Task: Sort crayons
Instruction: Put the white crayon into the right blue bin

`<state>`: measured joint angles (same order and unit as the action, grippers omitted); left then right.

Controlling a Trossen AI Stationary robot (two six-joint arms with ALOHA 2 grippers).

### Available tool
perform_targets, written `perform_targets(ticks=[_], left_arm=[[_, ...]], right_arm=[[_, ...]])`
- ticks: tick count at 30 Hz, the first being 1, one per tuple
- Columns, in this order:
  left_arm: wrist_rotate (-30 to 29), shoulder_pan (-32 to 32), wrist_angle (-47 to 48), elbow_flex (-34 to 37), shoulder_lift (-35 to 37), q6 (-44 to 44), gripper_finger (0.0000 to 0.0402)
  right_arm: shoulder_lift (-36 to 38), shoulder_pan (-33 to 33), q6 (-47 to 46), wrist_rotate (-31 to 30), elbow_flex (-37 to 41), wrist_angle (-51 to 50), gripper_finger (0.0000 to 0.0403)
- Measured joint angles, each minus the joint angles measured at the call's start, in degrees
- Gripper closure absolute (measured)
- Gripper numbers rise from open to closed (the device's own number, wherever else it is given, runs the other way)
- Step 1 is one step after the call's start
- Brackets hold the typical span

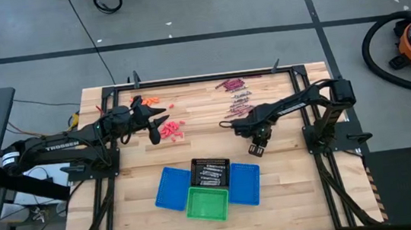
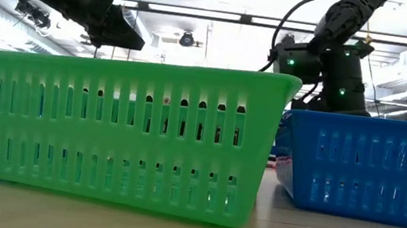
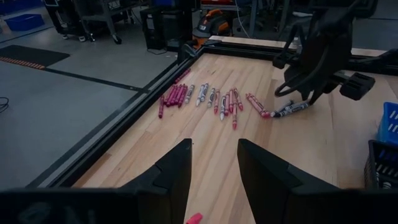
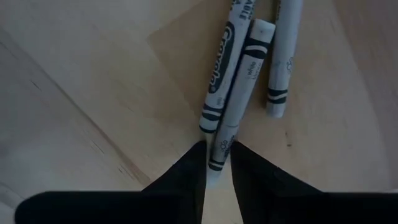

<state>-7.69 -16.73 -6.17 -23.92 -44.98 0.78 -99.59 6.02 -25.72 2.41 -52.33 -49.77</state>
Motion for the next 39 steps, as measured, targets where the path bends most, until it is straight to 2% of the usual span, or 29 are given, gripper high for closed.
perform_targets(ticks=[12,21,26,33,39], left_arm=[[0.0,0.0,0.0,0.0,0.0,-0.2,0.026],[0.0,0.0,0.1,0.0,0.0,-0.1,0.026],[0.0,0.0,0.1,0.0,0.0,-0.1,0.026],[0.0,0.0,0.2,0.0,0.0,0.2,0.026],[0.0,0.0,0.3,0.0,0.0,0.1,0.026]], right_arm=[[-0.5,-0.1,0.2,-1.2,-2.2,-2.4,0.0391],[-0.8,0.0,0.8,-2.8,-5.2,-6.2,0.0394],[-0.8,-0.4,1.0,-0.5,-9.3,-10.3,0.0395],[-0.7,-4.5,1.3,4.7,-17.8,-12.0,0.0394],[-0.6,-9.2,-1.7,4.9,-24.9,-12.9,0.0394]])
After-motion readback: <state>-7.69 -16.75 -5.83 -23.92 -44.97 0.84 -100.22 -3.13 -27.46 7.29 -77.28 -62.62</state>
